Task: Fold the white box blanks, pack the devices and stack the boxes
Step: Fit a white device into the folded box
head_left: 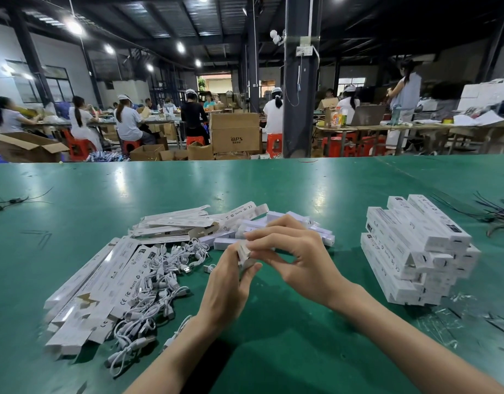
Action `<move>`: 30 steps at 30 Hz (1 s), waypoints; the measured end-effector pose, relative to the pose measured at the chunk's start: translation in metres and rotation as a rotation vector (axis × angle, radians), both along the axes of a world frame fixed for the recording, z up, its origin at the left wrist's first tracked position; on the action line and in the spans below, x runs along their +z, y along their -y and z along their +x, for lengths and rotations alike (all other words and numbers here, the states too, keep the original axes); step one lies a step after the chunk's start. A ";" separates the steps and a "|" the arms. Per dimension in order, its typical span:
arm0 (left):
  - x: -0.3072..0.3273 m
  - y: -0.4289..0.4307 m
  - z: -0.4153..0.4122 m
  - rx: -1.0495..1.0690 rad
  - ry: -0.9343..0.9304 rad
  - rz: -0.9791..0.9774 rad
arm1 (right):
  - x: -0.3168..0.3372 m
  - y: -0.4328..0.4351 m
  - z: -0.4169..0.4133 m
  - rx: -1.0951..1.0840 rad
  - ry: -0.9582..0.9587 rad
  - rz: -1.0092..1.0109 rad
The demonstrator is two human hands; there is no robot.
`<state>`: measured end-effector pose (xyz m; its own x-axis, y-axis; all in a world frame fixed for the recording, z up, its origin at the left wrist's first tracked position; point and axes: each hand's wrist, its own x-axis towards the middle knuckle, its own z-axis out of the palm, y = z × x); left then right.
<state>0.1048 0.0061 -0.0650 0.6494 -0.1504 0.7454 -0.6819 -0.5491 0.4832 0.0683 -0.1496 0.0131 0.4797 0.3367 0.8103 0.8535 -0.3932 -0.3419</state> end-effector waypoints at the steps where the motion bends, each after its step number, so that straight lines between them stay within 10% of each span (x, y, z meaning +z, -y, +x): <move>1: 0.000 0.000 0.000 -0.006 -0.002 0.001 | 0.001 0.000 0.000 0.003 -0.008 0.001; 30: 0.004 0.004 -0.008 0.041 0.025 0.025 | 0.005 -0.001 0.000 -0.001 0.022 0.071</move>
